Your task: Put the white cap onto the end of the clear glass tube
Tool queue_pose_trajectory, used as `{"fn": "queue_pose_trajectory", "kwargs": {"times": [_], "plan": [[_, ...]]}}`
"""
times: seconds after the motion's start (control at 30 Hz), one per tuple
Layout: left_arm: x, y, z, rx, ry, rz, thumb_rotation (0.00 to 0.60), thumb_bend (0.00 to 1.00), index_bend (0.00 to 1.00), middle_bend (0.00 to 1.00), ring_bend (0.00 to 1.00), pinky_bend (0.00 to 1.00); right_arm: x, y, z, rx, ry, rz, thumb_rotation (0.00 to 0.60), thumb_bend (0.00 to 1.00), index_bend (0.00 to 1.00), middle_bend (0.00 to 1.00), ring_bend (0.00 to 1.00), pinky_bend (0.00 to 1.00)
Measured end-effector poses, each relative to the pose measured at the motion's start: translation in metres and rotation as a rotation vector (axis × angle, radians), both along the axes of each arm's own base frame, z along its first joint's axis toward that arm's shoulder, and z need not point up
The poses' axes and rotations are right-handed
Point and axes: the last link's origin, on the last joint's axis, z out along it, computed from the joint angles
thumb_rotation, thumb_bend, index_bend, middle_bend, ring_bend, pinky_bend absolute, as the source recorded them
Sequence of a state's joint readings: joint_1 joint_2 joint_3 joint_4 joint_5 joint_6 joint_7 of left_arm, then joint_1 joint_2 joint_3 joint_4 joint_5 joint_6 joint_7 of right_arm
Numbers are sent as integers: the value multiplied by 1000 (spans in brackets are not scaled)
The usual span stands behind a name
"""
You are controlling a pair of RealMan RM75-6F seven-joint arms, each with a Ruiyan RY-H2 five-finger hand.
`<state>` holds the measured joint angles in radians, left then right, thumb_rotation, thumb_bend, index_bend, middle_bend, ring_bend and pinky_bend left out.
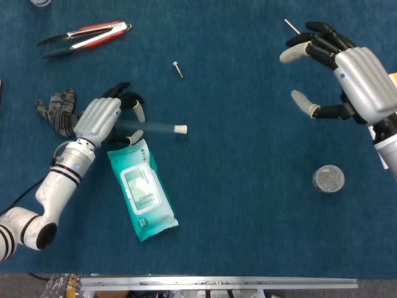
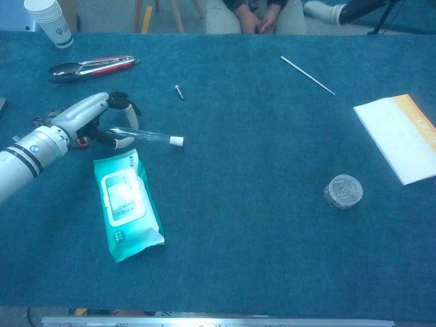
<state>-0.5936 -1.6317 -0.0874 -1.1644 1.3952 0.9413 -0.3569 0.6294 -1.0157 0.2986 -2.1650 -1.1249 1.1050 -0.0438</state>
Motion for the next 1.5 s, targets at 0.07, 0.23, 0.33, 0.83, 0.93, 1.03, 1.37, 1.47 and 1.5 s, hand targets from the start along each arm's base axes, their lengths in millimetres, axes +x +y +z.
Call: {"fn": "queue_pose_trajectory", "kwargs": {"times": [0.07,0.23,0.33,0.83,0.93,1.03,1.37,1.47,1.5], "plan": [[-1,1,-3,5,30,-16,600,294,488,206,4,62,-2,0,1,-3,3,-6,600,297,343,259,99,194],[-2,1,-5,14,73,-34,600,293,386,134,0,49,-7,1,5,-16,5,-16,600,296,343,258,99,194],[-5,2,-2,26,98,-41,600,294,260,86,0,42,-10,2,8,-26,8,-23,600,296,343,258,99,195],[-16,-9,86,234,214,-64,600,293,166,81,0,37,-69,21,19,-108,126,-148,600,299,342,253,99,194],[-24,-20,115,305,254,-32,600,293,166,82,0,37,-90,32,24,-148,157,-195,600,301,343,253,99,194],[-36,-32,140,382,293,4,600,294,167,85,0,38,-115,44,27,-191,191,-255,600,302,343,254,99,194],[-72,-95,193,534,420,138,600,294,167,90,0,37,-176,89,35,-318,273,-405,600,307,342,254,99,194],[-79,-112,200,553,449,169,600,293,168,90,0,37,-187,102,35,-340,282,-443,600,307,343,253,99,194],[-80,-116,202,559,457,175,600,293,168,90,0,37,-190,105,35,-347,285,-452,600,307,343,253,99,194]]}}
